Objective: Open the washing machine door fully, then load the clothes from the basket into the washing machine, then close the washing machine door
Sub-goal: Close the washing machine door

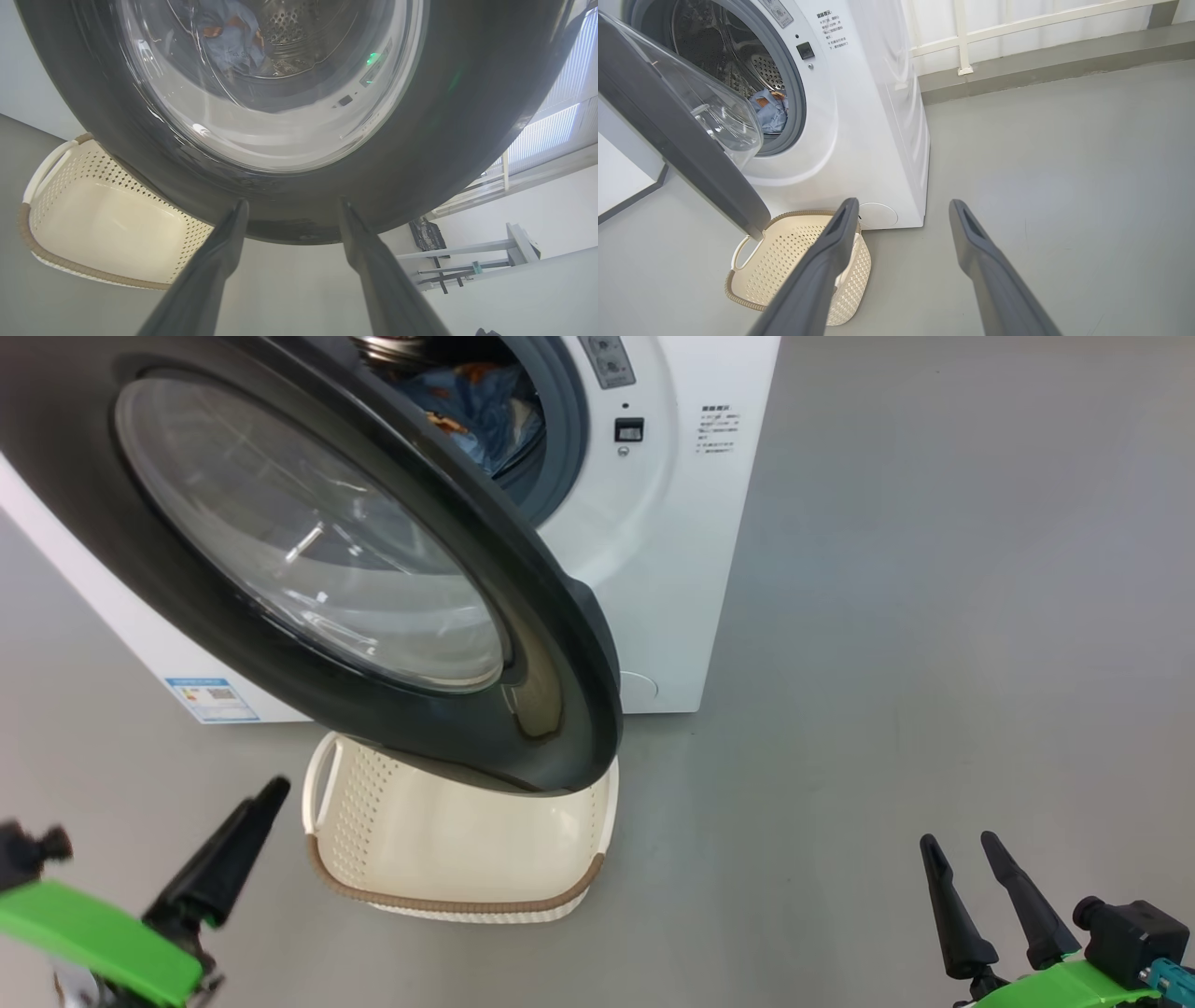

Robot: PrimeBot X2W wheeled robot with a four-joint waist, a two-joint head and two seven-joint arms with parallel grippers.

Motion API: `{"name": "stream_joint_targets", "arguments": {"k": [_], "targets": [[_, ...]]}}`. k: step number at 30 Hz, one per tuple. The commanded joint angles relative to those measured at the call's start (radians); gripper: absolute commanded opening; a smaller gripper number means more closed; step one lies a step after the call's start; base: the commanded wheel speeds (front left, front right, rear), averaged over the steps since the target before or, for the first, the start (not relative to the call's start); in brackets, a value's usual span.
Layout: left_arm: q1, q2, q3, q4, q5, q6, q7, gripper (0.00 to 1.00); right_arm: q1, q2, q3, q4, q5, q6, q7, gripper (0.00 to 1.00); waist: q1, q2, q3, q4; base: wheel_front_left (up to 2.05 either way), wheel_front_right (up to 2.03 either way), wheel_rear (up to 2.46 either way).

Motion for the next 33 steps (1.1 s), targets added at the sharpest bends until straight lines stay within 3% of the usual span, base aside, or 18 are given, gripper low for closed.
{"name": "stream_joint_targets", "arguments": {"k": [1, 10, 14, 20, 27, 33], "targets": [[-0.014, 0.048, 0.026, -0.012, 0.02, -0.003, -0.044, 1.0, -0.003, -0.017, 0.015, -0.026, 0.012, 0.002, -0.005, 1.0, 0.0001, 0.0, 0.002, -0.007, 0.0, 0.0, 0.0], [0.035, 0.135, -0.177, 0.094, 0.109, -0.003, -0.428, 1.0, -0.007, -0.01, 0.013, -0.026, 0.01, 0.002, -0.005, 1.0, 0.0001, 0.0, 0.004, -0.045, 0.0, 0.0, 0.0], [0.028, 0.139, -0.212, 0.168, 0.171, -0.003, -0.488, 1.0, -0.012, -0.008, 0.007, -0.025, 0.01, 0.002, -0.005, 1.0, 0.0001, 0.0, 0.004, -0.058, 0.0, 0.0, 0.0], [0.036, 0.026, -0.055, 0.232, 0.441, -0.003, -0.491, 1.0, -0.01, -0.002, -0.003, -0.027, 0.011, 0.002, -0.005, 1.0, 0.0001, 0.0, 0.0, -0.07, 0.0, 0.0, 0.0], [0.064, -0.082, 0.082, 0.212, 0.719, -0.003, -0.491, 1.0, -0.006, -0.002, -0.009, -0.029, 0.012, 0.002, -0.005, 1.0, 0.0001, 0.0, -0.005, -0.08, 0.0, 0.0, 0.0], [0.085, -0.144, 0.132, 0.191, 0.864, -0.003, -0.491, 1.0, -0.009, 0.001, -0.011, -0.031, 0.012, 0.002, -0.005, 1.0, 0.0001, 0.0, -0.004, -0.083, 0.0, 0.0, 0.0]]}}
